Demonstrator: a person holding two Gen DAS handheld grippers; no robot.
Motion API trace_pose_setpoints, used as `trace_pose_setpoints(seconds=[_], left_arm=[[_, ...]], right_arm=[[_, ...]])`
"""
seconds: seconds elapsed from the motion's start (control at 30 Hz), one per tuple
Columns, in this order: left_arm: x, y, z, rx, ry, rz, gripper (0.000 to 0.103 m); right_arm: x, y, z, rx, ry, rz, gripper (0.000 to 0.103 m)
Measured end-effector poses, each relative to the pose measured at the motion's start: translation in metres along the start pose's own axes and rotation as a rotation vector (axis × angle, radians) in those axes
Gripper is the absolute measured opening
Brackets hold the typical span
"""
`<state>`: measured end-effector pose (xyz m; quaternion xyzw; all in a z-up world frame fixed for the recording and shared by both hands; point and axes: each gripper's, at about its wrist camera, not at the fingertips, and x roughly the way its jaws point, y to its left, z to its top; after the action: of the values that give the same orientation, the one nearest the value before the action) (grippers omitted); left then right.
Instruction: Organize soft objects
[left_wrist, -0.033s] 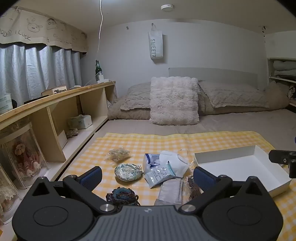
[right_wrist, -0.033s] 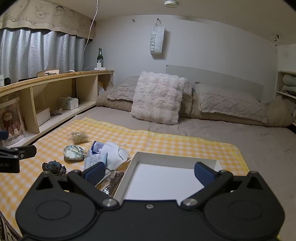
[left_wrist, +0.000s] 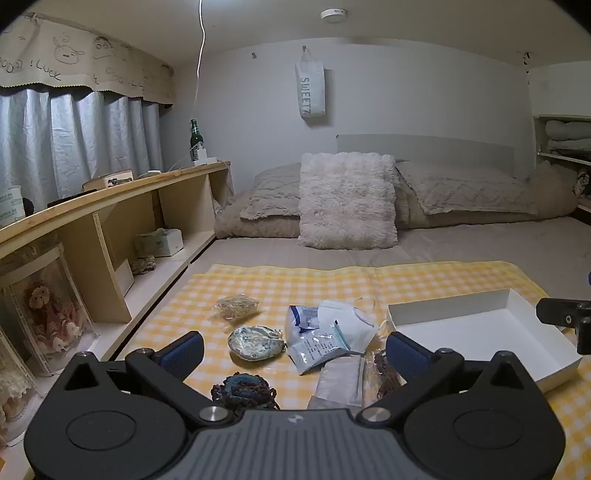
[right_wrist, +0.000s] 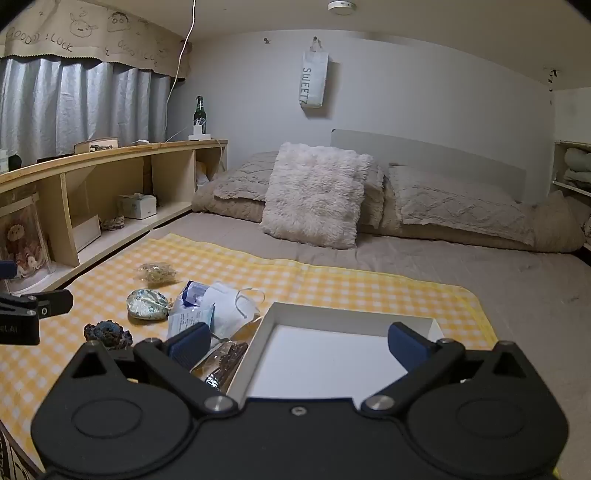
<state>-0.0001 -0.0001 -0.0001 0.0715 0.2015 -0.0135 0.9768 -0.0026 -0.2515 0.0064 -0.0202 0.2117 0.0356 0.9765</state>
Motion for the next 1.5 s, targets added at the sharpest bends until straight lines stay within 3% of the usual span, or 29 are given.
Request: trace_pose_setpoints(seconds=[1.5], left_arm=[[0.0028, -0.0017, -0.0009, -0.005, 0.014, -0.004, 0.103]], right_arm=[[-0.0004, 0.0006, -0.0003, 0.002, 0.000, -0.001, 0.103]])
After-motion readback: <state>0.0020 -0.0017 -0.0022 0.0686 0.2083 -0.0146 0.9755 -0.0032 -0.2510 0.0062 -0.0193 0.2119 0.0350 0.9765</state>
